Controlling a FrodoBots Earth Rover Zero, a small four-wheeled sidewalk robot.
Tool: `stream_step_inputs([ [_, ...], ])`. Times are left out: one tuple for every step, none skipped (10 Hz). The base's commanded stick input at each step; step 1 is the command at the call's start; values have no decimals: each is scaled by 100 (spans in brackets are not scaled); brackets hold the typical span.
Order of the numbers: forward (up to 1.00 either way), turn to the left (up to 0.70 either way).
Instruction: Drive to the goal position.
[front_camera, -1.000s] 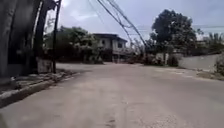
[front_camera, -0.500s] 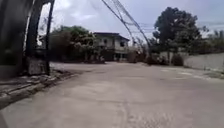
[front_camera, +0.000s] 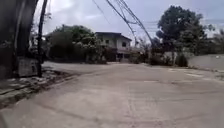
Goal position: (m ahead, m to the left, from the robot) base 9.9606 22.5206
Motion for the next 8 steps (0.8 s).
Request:
stream_step_inputs([
  [95, 0],
  [95, 0],
  [95, 0],
  [95, 0],
  [95, 0],
  [95, 0],
  [95, 0],
  [95, 0],
])
